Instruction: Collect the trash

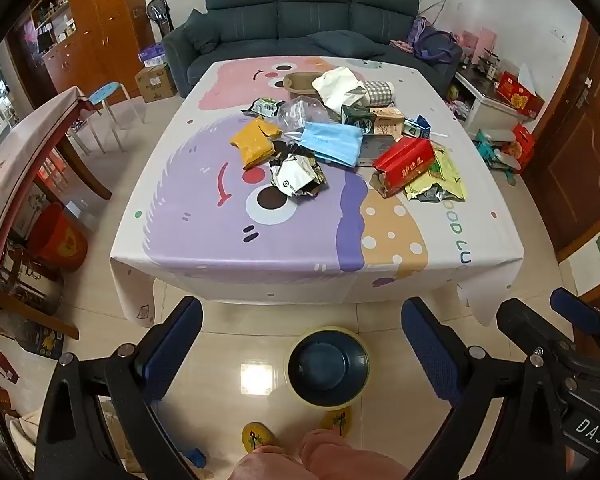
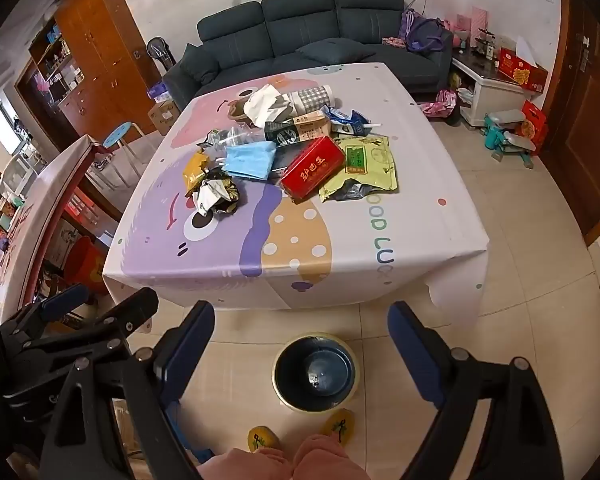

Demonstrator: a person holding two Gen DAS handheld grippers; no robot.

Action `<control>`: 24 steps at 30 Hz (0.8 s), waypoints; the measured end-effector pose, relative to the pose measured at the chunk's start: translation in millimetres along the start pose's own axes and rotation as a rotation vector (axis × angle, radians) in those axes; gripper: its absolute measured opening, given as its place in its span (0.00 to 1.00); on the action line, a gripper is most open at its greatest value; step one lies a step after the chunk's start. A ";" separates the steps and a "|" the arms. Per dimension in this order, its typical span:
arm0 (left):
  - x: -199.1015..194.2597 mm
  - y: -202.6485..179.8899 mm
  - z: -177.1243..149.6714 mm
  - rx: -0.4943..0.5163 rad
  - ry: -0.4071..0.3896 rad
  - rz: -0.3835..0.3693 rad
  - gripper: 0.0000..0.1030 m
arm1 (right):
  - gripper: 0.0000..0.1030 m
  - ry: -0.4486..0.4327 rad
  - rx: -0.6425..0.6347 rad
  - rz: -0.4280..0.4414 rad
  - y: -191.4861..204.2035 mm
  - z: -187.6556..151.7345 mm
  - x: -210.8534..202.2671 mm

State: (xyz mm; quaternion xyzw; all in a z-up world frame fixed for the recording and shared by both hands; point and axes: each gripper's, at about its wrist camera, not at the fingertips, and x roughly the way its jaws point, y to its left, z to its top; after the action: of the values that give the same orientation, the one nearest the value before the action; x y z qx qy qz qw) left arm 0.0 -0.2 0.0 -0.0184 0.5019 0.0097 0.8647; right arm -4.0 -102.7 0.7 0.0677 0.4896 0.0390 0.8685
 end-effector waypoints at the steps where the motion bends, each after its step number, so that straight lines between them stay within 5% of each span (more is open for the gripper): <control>1: 0.4 -0.3 0.2 0.002 0.000 -0.001 0.95 | 0.87 0.001 -0.001 -0.001 -0.1 0.3 0.1; 24: 0.6 -2.2 4.3 -0.013 -0.011 -0.010 0.95 | 0.87 0.009 -0.001 -0.015 -6.4 3.2 4.1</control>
State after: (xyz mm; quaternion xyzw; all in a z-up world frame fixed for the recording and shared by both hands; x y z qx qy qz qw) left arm 4.1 -2.2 1.6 -0.0267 0.4971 0.0086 0.8673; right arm 0.8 -108.6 -2.1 0.0632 0.4939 0.0330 0.8666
